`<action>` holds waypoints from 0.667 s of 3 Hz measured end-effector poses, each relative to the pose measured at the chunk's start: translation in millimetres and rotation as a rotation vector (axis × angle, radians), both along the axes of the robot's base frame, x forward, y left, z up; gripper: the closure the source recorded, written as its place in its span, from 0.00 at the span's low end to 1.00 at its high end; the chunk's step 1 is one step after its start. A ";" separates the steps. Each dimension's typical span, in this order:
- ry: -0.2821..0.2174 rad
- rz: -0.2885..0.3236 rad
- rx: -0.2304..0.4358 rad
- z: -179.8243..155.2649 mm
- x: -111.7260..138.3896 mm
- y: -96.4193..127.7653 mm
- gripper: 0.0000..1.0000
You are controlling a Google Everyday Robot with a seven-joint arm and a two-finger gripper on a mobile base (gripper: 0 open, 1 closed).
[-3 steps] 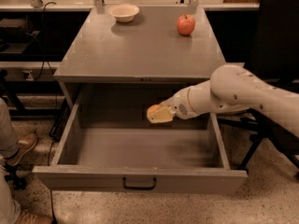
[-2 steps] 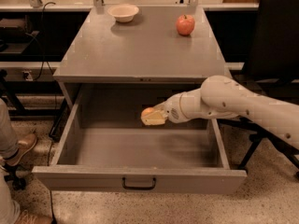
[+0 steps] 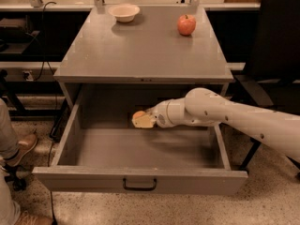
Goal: Place orange into top drawer
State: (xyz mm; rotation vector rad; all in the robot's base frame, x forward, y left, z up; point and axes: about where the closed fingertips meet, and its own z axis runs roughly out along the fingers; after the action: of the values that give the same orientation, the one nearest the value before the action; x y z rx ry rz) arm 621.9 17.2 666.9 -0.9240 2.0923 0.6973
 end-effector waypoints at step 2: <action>0.016 -0.001 -0.004 -26.8 2.5 22.9 0.53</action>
Offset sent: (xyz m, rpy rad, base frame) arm 0.0032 0.0274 -0.0360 -0.0091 0.0222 -0.0118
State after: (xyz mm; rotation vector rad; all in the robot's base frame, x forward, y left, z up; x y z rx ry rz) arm 624.4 40.2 640.1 -0.9223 2.1092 0.7022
